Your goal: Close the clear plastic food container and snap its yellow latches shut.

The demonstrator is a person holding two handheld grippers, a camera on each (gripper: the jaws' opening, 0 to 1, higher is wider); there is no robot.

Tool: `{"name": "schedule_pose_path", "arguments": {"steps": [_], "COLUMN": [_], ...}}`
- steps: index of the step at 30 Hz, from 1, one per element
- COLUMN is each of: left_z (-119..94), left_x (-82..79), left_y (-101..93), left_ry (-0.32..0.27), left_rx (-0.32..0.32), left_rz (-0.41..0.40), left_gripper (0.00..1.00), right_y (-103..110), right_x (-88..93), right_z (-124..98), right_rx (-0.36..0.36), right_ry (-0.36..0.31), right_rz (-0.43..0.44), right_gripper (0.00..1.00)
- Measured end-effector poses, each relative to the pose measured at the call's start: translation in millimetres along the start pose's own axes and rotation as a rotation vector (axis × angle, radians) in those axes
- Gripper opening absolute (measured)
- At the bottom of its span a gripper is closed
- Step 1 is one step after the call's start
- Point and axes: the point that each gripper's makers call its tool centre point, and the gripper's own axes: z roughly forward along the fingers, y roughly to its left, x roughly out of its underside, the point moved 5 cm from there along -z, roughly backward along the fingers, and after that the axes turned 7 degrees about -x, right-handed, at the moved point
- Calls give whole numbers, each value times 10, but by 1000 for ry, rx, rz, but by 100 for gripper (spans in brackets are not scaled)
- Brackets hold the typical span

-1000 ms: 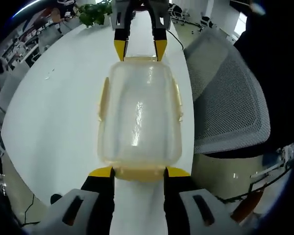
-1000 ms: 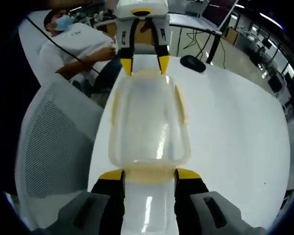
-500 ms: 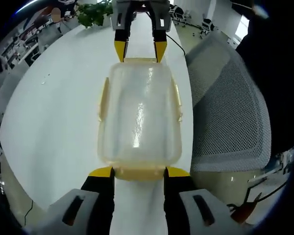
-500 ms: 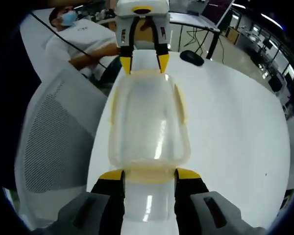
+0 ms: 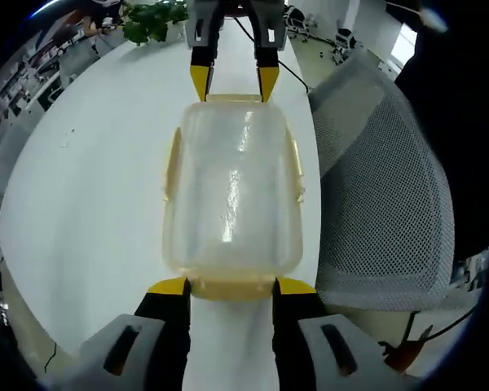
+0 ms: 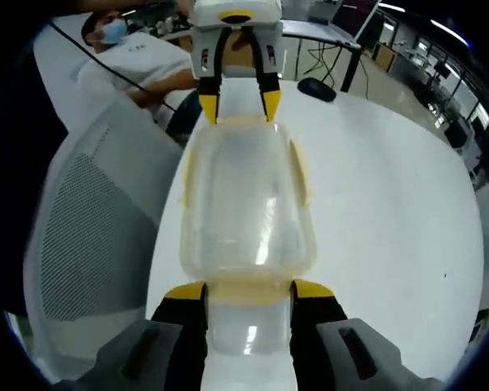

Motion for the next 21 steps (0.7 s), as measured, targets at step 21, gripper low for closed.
{"name": "schedule_pose_path", "arguments": {"steps": [21], "left_z": [195], "left_x": [-387], "left_y": [-17], "left_ry": [17], "left_rx": [-3], "left_rz": [-3], "left_gripper": [38], "right_y": [-38], "right_x": [413], "right_z": [-116], "right_rx": [4], "right_ry": [7], "right_rz": [-13], "right_gripper": [38]}}
